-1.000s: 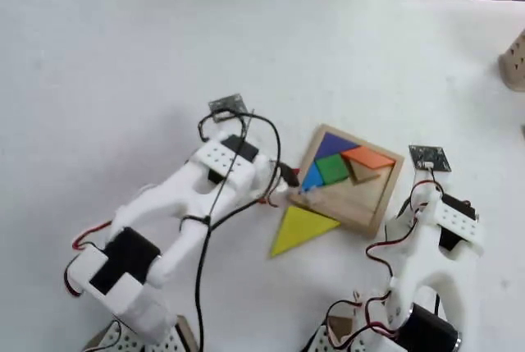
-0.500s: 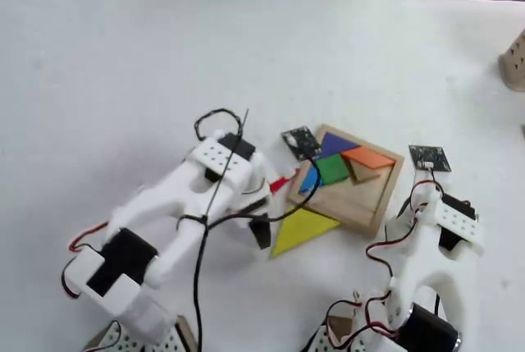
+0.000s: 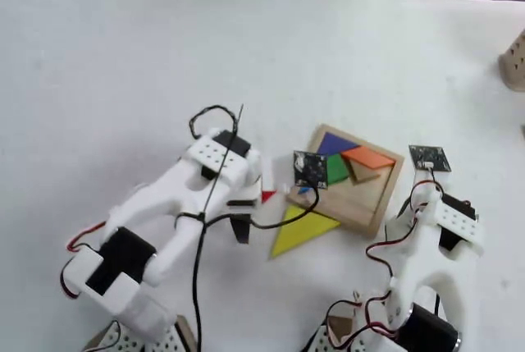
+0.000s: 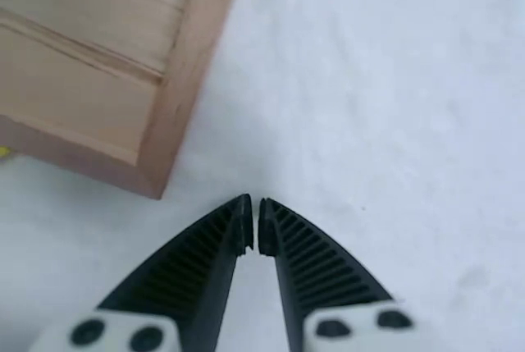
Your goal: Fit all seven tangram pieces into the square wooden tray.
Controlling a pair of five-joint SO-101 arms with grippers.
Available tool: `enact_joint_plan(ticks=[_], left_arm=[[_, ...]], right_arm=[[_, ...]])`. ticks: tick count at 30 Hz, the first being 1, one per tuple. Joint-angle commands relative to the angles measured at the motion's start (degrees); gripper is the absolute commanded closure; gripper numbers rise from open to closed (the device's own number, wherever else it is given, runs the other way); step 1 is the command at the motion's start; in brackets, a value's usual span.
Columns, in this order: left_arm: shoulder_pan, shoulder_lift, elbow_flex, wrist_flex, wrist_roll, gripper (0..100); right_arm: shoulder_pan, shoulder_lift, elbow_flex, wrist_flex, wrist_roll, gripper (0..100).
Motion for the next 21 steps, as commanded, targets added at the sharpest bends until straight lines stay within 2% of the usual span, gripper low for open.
enact_joint_plan(ticks=[1, 6, 11, 16, 21], left_arm=[[-2.0, -4.8, -2.9, 1.4, -7.9, 63], [-2.1, -8.5, -2.8, 1.6, -9.1, 63], [-1.4, -8.9, -3.1, 1.2, -13.4, 63], [1.1, -5.8, -3.4, 1.2, -14.2, 63], [0.7, 0.6, -6.6, -0.6, -14.1, 63]], right_arm=[[0.0, -0.2, -0.2, -0.8, 0.0, 98.1], [0.0, -0.2, -0.2, -0.8, 1.1, 98.1], [0.0, -0.2, -0.2, -0.7, 2.0, 98.1], [0.0, -0.2, -0.2, -0.7, 2.4, 98.1], [0.0, -0.7, 0.6, -0.7, 2.5, 98.1]])
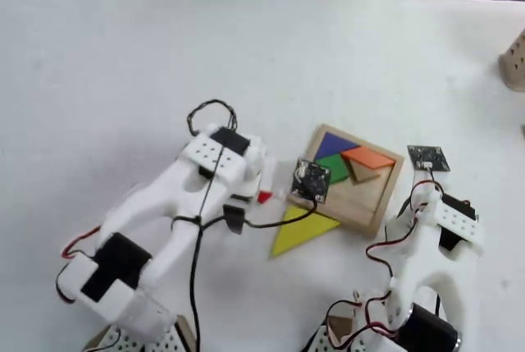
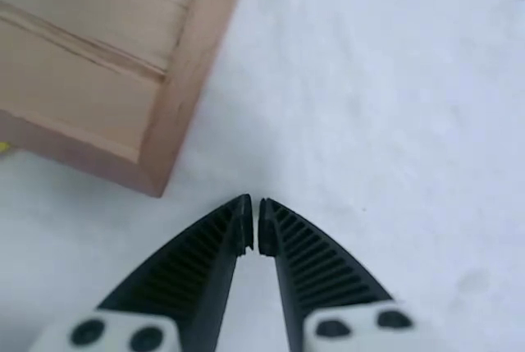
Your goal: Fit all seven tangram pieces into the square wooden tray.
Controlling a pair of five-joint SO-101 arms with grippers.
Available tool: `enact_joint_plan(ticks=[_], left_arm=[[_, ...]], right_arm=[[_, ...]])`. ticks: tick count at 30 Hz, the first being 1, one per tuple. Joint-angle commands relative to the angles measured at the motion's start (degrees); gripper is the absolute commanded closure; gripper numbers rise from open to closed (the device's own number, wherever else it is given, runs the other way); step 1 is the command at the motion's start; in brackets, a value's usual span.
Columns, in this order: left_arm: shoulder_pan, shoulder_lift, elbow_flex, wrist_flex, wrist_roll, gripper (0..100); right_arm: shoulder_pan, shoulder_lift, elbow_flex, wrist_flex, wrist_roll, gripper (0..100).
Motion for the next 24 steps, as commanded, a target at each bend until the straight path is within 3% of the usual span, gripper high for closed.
enact_joint_plan(ticks=[1, 8, 13, 24], left_arm=[[0.5, 4.7, -6.0, -0.9, -0.4, 63], [0.5, 16.0, -15.2, -0.9, 4.7, 63], [0.4, 17.0, -19.3, -0.6, 7.7, 63], [-0.4, 19.4, -19.9, -1.1, 7.7, 63]], right_arm=[[0.0, -0.7, 0.6, -0.7, 1.4, 98.1], [0.0, -0.7, 0.6, -0.6, 3.7, 98.1], [-0.3, -0.7, 0.7, -0.5, 3.9, 98.1], [-0.1, -0.7, 0.7, -0.5, 3.8, 98.1]])
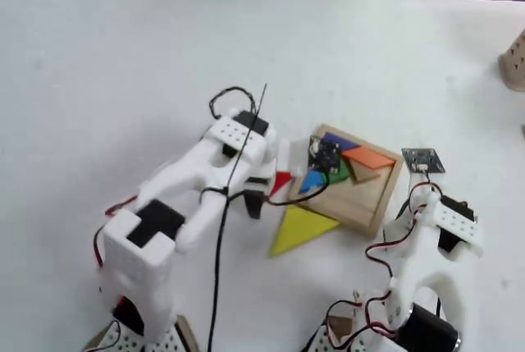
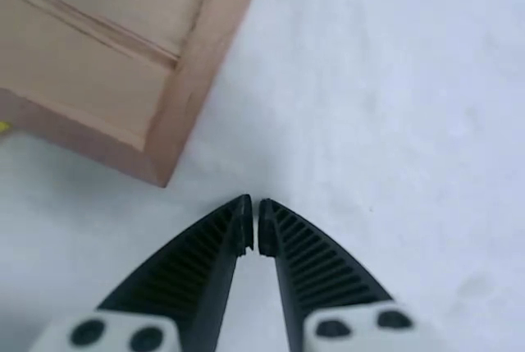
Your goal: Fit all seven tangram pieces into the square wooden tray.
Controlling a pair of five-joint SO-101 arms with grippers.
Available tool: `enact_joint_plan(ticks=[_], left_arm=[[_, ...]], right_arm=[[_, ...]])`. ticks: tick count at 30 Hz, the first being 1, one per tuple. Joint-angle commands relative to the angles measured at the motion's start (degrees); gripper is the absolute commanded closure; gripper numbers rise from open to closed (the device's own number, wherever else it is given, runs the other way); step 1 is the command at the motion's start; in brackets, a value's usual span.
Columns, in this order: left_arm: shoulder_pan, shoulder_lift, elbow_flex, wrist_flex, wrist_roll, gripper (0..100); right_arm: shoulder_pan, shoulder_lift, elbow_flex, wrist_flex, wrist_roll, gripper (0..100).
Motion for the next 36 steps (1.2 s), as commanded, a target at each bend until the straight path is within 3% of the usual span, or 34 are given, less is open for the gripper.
enact_joint_plan(ticks=[1, 13, 19, 24, 28, 36], left_arm=[[-0.2, 0.0, -2.4, -1.1, 0.5, 63], [0.3, 0.3, -2.4, -1.1, 1.8, 63], [0.2, 0.5, -3.6, -1.3, 7.5, 71], [0.1, 0.6, -3.9, -1.3, 6.9, 71], [-0.1, 0.6, -3.5, -1.3, 1.7, 72], [-2.9, 3.1, -5.3, -5.1, 1.8, 72]], right_arm=[[-0.1, -0.7, -0.2, -0.5, 0.8, 98.1], [0.0, -0.7, -0.2, -0.5, 0.8, 98.1], [0.0, -0.7, -0.2, -0.5, 0.6, 98.1], [0.0, -0.7, -0.2, -0.5, 0.6, 98.1], [0.0, -0.7, -0.2, -0.5, 0.7, 98.1], [0.0, -0.7, -0.2, -0.5, 0.8, 98.1]])
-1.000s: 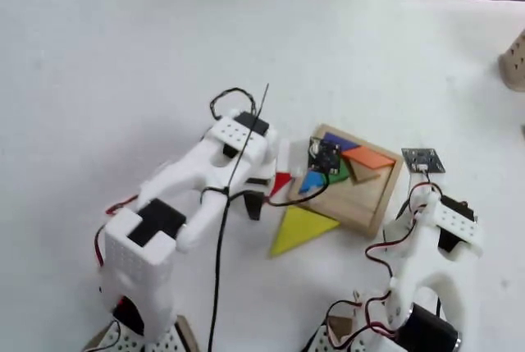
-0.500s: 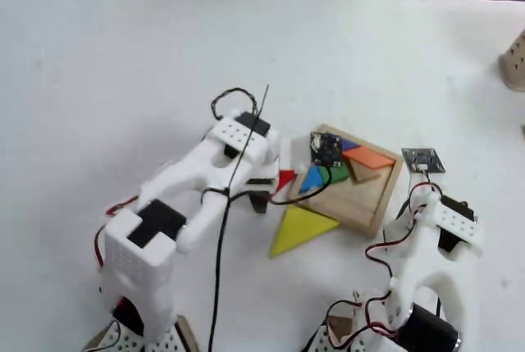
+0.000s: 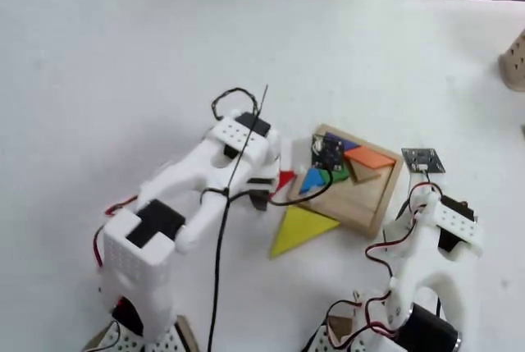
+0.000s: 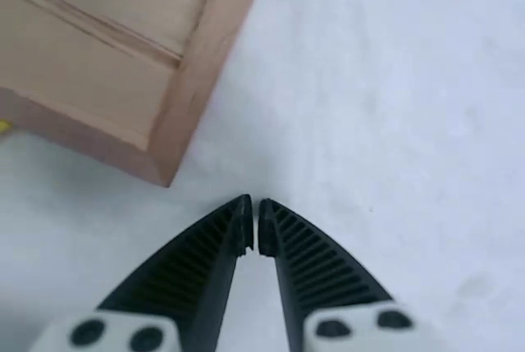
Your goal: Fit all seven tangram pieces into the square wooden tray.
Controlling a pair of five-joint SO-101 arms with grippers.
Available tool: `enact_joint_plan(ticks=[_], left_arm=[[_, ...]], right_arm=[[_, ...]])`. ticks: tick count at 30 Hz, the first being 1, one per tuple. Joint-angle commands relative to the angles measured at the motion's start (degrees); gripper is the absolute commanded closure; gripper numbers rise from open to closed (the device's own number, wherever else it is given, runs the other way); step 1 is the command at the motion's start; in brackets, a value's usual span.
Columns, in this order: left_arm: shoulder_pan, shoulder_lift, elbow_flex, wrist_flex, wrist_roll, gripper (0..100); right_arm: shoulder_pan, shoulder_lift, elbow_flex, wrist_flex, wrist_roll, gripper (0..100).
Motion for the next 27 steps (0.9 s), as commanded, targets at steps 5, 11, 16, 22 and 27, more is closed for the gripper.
enact_joint_plan(ticks=[5, 11, 16, 22, 27], left_arm=[[-2.3, 5.0, -9.8, 1.8, -0.9, 72], [-2.9, 6.3, -12.0, 3.8, -0.8, 86], [-2.9, 6.2, -12.1, 3.9, -0.7, 87], [-4.5, 6.1, -12.3, 5.8, 5.5, 87], [-8.4, 3.3, -16.2, 11.1, 12.8, 87]], right_arm=[[0.0, -0.7, -0.2, -0.5, 0.8, 98.1], [0.0, -0.7, -0.2, -0.5, 0.8, 98.1], [0.0, -0.7, -0.2, -0.5, 0.7, 98.1], [0.0, -0.7, -0.2, -0.7, 0.5, 98.1], [0.0, -0.7, -0.2, -0.8, 0.4, 98.1]])
